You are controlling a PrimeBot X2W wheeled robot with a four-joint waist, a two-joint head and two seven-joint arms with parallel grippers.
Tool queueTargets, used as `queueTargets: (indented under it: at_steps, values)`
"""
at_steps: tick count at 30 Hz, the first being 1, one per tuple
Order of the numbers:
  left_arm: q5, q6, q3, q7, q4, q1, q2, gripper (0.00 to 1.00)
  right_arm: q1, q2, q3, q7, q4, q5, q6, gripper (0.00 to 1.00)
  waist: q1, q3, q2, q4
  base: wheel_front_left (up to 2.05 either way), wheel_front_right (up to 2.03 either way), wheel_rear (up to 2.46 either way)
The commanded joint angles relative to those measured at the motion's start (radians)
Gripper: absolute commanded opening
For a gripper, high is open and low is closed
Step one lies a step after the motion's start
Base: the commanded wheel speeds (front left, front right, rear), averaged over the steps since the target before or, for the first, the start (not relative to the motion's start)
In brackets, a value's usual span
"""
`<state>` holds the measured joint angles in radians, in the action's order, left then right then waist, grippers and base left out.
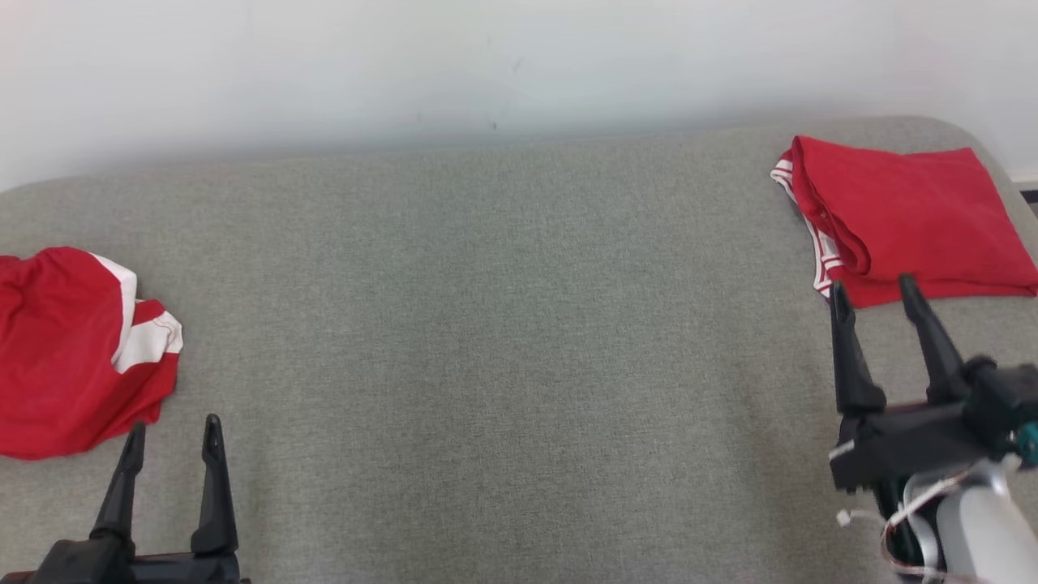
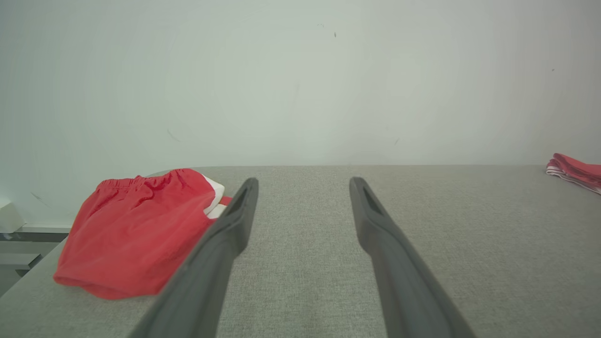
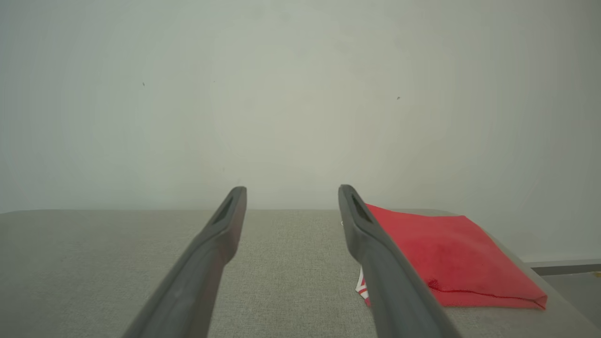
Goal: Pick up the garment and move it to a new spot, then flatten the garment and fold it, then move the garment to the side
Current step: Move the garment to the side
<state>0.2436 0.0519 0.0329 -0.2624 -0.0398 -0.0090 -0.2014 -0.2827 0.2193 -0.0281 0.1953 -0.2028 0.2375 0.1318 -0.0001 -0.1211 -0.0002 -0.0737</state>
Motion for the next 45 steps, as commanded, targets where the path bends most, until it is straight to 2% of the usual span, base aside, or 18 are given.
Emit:
queueTargets:
  at_steps: [1,11,20,27,45]
  values:
    - [-0.005,-0.001,-0.001,-0.002,-0.004,0.009,0.003,1.00,0.029,-0.010,0.006,-0.003,0.017,-0.004,-0.003,1.00,0.0001,0.015,0.0002,0.009,0.00,0.00,0.00]
    - [-0.010,0.007,-0.020,-0.003,-0.033,0.032,0.016,1.00,0.227,-0.094,0.023,-0.026,0.133,0.000,-0.003,1.00,0.0001,0.059,0.0002,0.021,0.00,0.00,0.00]
    - [-0.004,0.011,-0.030,-0.002,-0.062,0.051,0.011,1.00,0.343,-0.130,0.053,-0.040,0.205,-0.011,-0.003,1.00,0.0001,0.093,0.0002,0.039,0.00,0.00,0.00]
    - [0.004,0.015,-0.043,0.015,-0.074,0.058,0.008,1.00,0.383,-0.144,0.054,-0.052,0.230,-0.029,-0.003,1.00,0.0001,0.111,0.0002,0.052,0.00,0.00,0.00]
    - [0.018,-0.003,-0.057,0.036,-0.083,0.063,-0.003,1.00,0.403,-0.155,0.045,-0.060,0.192,-0.040,-0.003,1.00,0.0001,0.124,0.0002,0.066,0.00,0.00,0.00]
